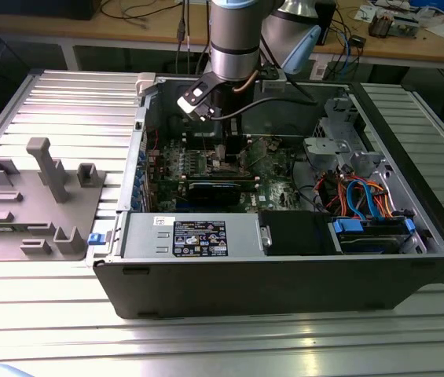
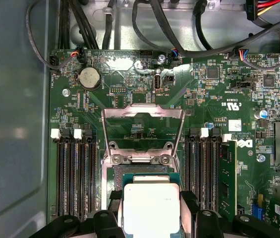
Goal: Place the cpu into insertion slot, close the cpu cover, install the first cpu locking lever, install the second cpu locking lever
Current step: 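Place the cpu into insertion slot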
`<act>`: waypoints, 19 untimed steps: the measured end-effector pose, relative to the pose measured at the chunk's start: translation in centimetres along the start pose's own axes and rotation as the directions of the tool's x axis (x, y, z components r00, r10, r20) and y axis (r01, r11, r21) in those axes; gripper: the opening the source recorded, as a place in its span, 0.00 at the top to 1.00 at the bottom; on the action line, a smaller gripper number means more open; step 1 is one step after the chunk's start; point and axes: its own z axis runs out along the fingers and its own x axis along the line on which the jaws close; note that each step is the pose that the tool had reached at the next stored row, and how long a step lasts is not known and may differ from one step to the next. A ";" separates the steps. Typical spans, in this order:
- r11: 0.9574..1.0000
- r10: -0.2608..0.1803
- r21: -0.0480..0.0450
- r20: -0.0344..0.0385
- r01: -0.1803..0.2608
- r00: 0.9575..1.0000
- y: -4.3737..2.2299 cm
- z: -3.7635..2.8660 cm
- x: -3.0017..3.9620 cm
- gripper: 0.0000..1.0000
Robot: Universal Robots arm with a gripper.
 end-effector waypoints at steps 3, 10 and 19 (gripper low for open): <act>1.000 0.000 0.000 0.000 0.000 1.000 0.00 0.01 0.00 0.45; 1.000 0.022 0.001 0.001 -0.022 1.000 -0.02 0.54 0.05 0.45; 1.000 0.017 0.001 -0.001 -0.017 1.000 -0.08 1.68 0.09 0.45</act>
